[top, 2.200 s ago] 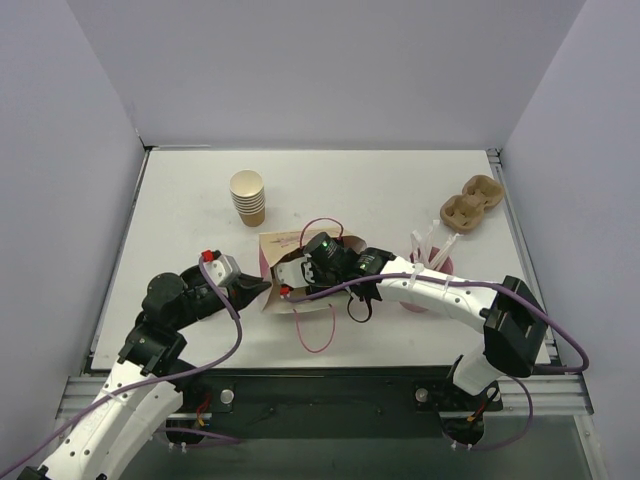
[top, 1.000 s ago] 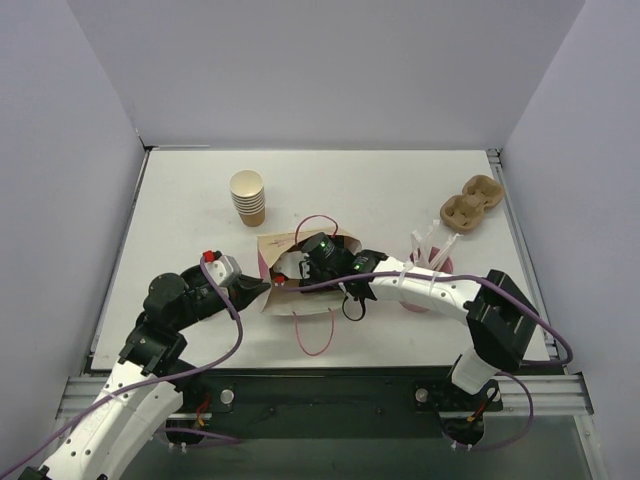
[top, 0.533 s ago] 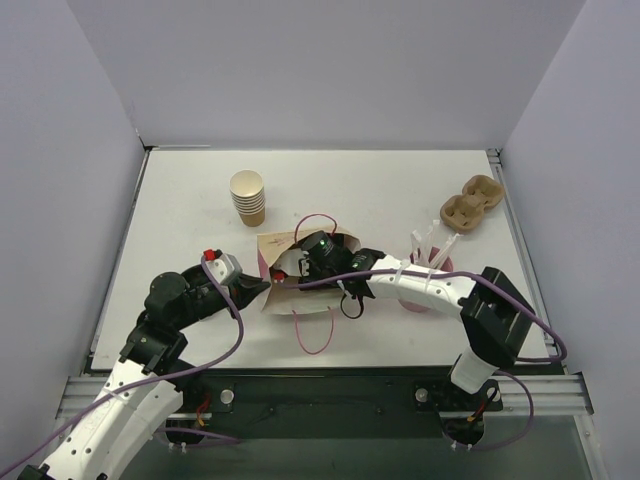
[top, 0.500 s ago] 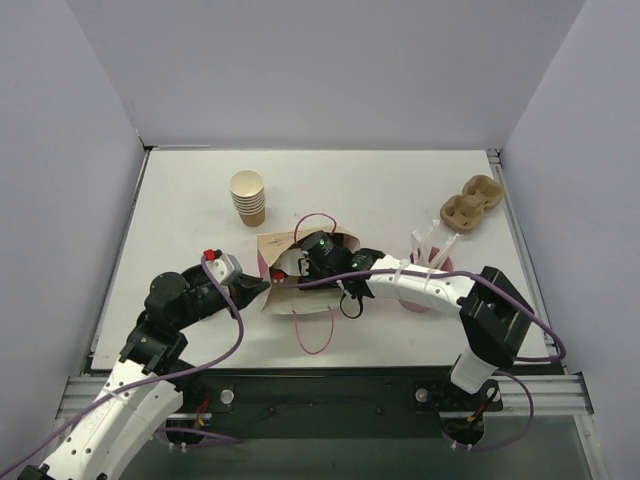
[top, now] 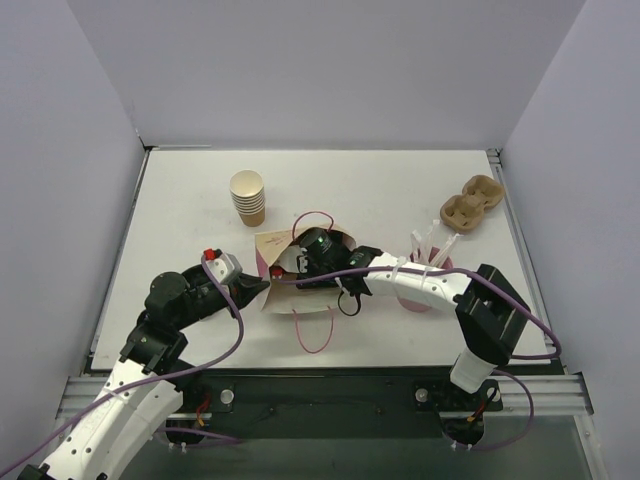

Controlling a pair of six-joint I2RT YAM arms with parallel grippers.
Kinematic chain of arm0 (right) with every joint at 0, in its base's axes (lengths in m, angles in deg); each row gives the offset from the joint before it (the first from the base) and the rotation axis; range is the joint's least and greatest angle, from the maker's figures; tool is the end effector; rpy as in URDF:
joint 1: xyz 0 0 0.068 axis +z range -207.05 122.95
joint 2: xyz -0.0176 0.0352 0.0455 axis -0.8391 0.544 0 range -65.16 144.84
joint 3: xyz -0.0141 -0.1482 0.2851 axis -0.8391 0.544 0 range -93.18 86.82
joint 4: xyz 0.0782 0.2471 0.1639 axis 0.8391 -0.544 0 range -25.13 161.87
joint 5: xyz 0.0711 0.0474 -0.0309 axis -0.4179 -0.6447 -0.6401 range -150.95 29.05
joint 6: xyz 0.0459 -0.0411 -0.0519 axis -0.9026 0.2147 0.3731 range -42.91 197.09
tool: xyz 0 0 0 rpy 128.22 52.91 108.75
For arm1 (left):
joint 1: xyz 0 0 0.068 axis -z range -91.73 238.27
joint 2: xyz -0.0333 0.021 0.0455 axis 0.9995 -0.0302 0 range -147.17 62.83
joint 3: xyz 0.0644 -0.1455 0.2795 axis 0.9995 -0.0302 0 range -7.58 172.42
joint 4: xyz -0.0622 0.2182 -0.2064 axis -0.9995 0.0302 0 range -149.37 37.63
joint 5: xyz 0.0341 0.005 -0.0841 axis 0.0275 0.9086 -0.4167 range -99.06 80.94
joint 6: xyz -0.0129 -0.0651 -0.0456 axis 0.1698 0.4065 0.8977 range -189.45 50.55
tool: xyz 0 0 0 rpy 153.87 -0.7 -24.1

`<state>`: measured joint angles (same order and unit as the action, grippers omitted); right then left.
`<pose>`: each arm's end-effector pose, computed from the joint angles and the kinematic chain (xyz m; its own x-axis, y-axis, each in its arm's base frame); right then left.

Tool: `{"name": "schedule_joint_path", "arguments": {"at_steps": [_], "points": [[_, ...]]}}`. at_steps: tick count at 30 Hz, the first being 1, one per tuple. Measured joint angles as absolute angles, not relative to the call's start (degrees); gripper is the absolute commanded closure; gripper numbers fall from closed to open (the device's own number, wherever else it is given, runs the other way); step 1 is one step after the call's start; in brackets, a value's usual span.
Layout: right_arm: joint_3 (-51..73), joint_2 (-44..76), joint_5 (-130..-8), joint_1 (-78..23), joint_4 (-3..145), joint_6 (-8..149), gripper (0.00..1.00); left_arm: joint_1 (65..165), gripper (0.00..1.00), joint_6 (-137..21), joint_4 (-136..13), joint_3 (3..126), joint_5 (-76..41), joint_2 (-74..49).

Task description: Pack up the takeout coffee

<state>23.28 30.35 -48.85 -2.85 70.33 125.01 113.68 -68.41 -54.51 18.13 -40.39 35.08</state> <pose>0.2743 0.3553 0.2438 0.2964 -0.8298 -0.4729 -0.7025 0.1461 -0.6965 0.1372 -0.1053 0.2933 -0.1237 0.0416 -0.9914 0.8307 0.5509 -0.0805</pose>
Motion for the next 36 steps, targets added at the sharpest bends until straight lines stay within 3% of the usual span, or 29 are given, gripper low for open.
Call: {"name": "schedule_joint_path", "arguments": {"at_steps": [13,23,29,36], "points": [[22.38,30.35,-48.89,-3.11,68.12,124.7,0.09,113.68,1.0,-68.37,-54.6,18.18,-40.37,34.56],[18.44,30.0,-48.96,-3.53,60.08,122.41,0.21,113.68,1.0,-66.99,-54.36,20.38,-38.99,31.24],[16.94,29.08,-49.02,-3.75,55.64,120.81,0.12,113.68,1.0,-66.45,-53.0,22.5,-37.81,29.56],[14.6,27.86,-49.51,-3.75,51.1,119.33,0.07,113.68,1.0,-65.18,-51.39,25.06,-36.87,27.81]]}}
